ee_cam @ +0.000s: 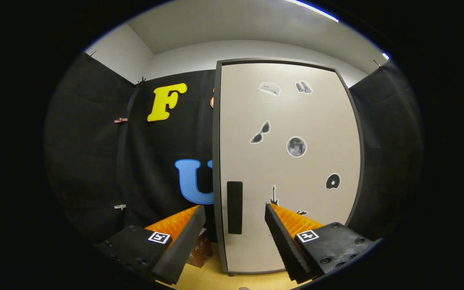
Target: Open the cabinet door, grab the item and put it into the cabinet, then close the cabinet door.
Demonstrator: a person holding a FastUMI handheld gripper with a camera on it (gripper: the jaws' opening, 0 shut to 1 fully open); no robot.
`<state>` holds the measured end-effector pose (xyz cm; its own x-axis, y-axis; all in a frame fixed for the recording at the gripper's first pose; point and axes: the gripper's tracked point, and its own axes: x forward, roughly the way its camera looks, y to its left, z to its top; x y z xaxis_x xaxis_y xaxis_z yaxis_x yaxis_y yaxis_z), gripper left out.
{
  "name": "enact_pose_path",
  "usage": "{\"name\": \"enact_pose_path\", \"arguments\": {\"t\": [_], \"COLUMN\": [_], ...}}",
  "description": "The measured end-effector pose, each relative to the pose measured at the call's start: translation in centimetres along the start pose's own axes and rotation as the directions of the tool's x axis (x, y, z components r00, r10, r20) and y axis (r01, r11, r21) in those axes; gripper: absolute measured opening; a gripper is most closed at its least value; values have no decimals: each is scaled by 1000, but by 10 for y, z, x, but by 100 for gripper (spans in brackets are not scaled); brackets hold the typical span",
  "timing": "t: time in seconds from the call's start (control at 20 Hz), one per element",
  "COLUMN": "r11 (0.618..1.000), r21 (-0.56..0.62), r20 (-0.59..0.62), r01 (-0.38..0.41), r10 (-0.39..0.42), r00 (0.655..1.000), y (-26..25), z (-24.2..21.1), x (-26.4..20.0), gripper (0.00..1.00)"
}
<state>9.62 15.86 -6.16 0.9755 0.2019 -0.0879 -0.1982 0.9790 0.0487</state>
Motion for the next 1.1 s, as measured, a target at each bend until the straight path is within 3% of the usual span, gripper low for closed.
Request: {"name": "enact_pose_path", "arguments": {"t": [0.45, 0.55, 0.65, 0.75, 0.9, 1.1], "r11": [998, 997, 996, 995, 993, 992], "r21": [-3, -8, -9, -19, -25, -65], "r20": [-49, -63, -80, -84, -68, -73], "r01": [62, 80, 90, 98, 114, 104], "r10": [-62, -80, -91, -99, -115, -109], "r00": [997, 995, 993, 992, 991, 991], "y": [-3, -8, -10, -10, -10, -10], "z": [-40, -47, -54, -58, -56, -58], "x": [71, 79, 85, 87, 86, 88], "gripper": [86, 77, 74, 58, 54, 31]}}
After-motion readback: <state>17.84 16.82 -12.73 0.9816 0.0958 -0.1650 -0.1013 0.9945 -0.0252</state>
